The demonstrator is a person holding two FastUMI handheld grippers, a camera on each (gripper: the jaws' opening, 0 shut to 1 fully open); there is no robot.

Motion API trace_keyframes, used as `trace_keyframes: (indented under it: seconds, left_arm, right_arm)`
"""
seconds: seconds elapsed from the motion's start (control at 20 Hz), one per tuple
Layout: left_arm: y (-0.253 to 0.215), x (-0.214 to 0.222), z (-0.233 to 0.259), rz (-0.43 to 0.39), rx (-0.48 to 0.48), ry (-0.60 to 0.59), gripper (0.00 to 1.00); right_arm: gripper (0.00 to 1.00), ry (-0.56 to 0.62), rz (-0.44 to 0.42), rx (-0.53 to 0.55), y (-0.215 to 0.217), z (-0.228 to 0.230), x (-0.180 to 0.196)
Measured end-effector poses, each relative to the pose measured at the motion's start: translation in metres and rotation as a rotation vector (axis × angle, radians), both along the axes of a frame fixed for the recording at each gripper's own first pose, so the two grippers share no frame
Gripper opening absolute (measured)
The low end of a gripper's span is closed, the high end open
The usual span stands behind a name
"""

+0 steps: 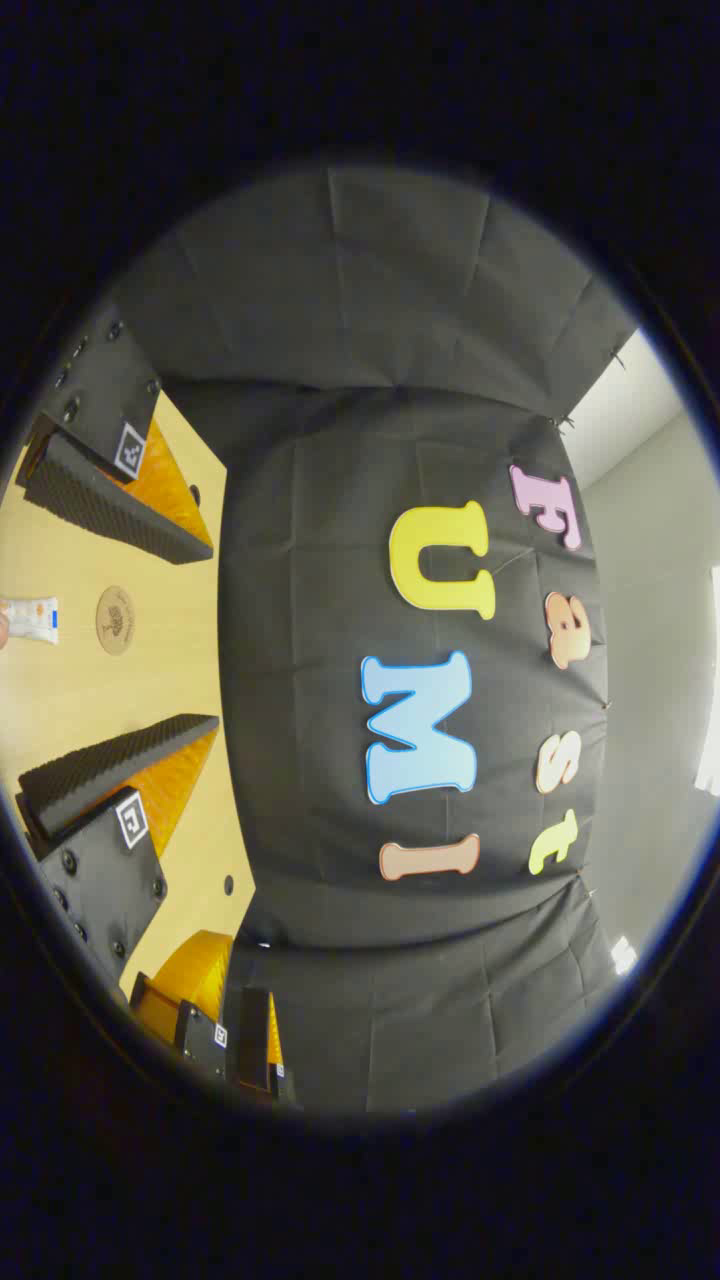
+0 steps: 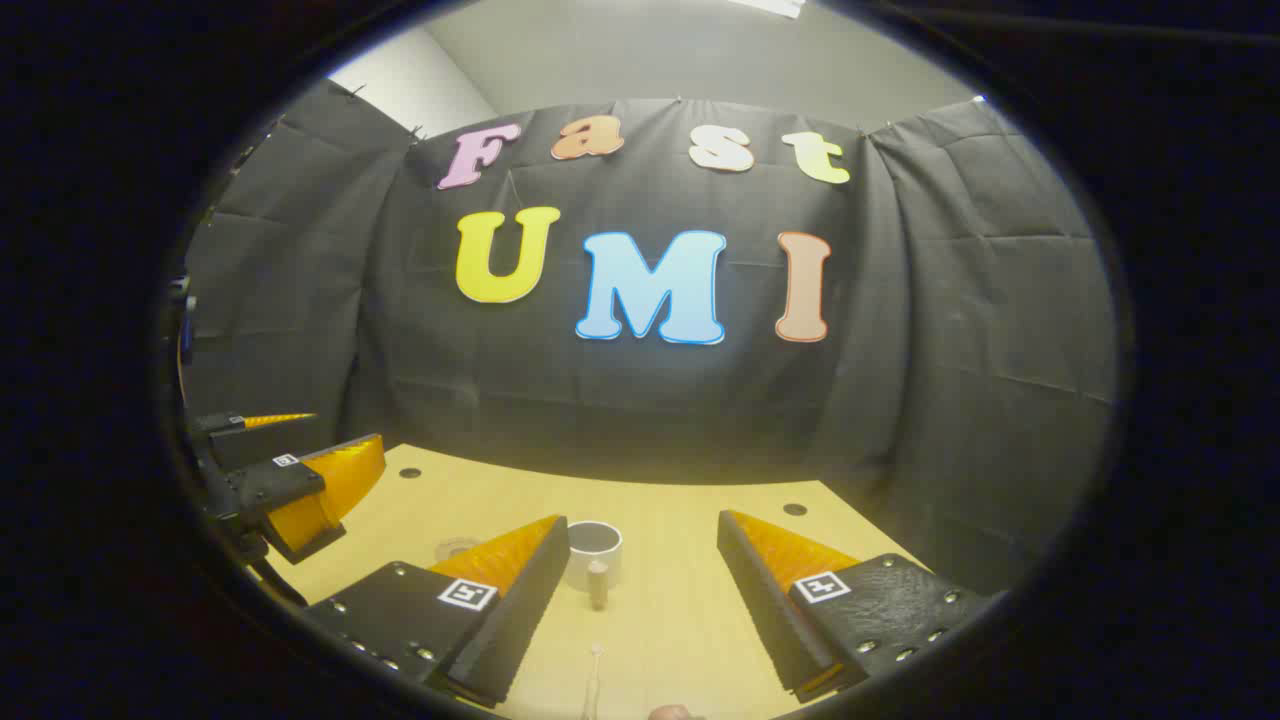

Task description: Put the toothbrush and toothpaste on the desktop into the cup, then pick up the cup and place it on the coaster on the desktop.

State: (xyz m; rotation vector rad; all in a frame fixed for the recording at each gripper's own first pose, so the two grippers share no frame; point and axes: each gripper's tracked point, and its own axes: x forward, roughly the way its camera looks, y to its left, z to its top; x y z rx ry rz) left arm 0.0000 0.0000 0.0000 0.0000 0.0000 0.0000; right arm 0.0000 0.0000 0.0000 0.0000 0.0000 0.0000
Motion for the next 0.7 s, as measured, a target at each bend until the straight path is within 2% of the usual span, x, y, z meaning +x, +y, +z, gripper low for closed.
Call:
trace_keyframes:
  seconds: [0.05,0.1,0.35,0.4,0.7]
  left_arm:
    - [-0.001,0.001,0.0,-0.002,-0.004,0.004,1.0]
    - [-0.002,0.002,-0.002,0.0,-0.008,0.008,0.97]
    - [-0.001,0.001,-0.002,0.015,-0.012,0.02,0.97]
    - [0.002,-0.001,-0.002,0.023,-0.013,0.016,0.97]
    - [0.008,-0.006,-0.017,0.049,-0.033,0.051,0.97]
  right_arm:
    - [0.89,0.001,0.002,-0.001,-0.001,0.0,0.0]
    - [0.89,0.0,0.007,0.001,0.0,0.001,0.0]
    - [0.89,0.007,0.035,-0.002,0.007,0.001,0.001]
    - [0.92,0.005,0.04,-0.004,0.008,0.002,0.0]
    - [0.89,0.02,0.06,-0.015,0.011,-0.002,-0.005]
